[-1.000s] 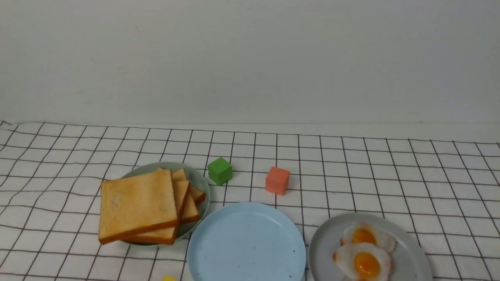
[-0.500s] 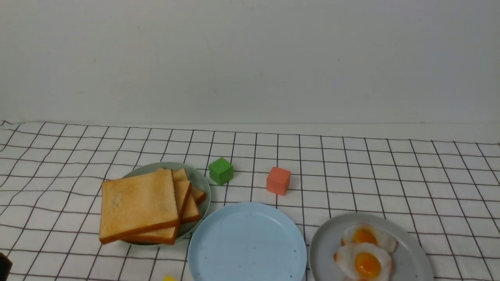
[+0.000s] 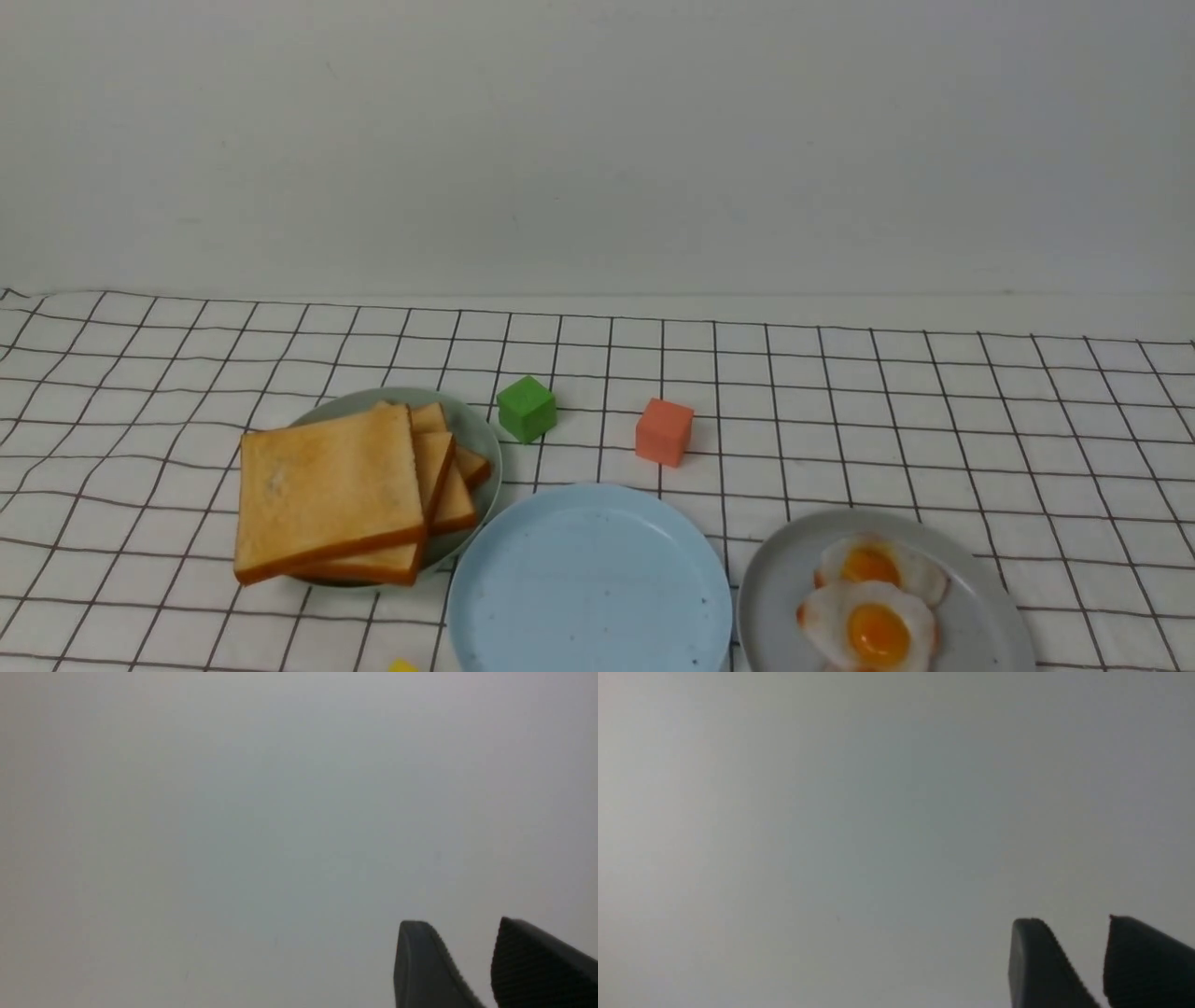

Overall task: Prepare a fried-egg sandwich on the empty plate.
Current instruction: Use the left arm to grab a slice of bread

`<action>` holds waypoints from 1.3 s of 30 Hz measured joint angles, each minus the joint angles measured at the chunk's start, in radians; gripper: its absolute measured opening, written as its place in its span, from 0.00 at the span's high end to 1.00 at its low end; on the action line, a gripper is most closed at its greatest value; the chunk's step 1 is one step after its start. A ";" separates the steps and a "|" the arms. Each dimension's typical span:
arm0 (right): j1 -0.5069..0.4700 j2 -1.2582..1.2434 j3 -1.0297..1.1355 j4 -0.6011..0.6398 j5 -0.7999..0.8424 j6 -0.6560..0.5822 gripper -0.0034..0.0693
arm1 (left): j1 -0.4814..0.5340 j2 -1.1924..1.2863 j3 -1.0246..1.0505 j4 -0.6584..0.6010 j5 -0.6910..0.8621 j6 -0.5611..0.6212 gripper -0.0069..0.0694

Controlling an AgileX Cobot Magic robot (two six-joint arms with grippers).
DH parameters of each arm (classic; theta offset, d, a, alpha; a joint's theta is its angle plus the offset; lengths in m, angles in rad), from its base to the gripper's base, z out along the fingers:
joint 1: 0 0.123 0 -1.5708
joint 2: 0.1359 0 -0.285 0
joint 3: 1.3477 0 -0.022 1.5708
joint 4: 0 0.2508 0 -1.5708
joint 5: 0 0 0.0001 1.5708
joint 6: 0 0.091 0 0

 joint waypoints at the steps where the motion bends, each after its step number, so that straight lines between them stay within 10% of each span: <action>1: 0.000 0.034 -0.065 0.000 0.023 0.004 0.62 | 0.000 0.032 -0.062 0.000 0.007 -0.002 0.60; 13: 0.001 0.534 -0.686 -0.157 0.672 0.014 0.62 | 0.000 0.526 -0.661 -0.016 0.716 -0.213 0.60; 25: 0.001 0.764 -0.671 -0.016 1.010 -0.112 0.62 | 0.000 0.901 -0.667 -0.157 0.928 -0.236 0.60; 31: 0.001 0.785 -0.670 0.264 1.100 -0.429 0.62 | 0.054 1.051 -0.682 -0.435 0.990 -0.008 0.60; 39: 0.050 0.785 -0.670 0.471 1.124 -0.670 0.57 | 0.373 1.325 -0.820 -0.811 1.243 0.488 0.57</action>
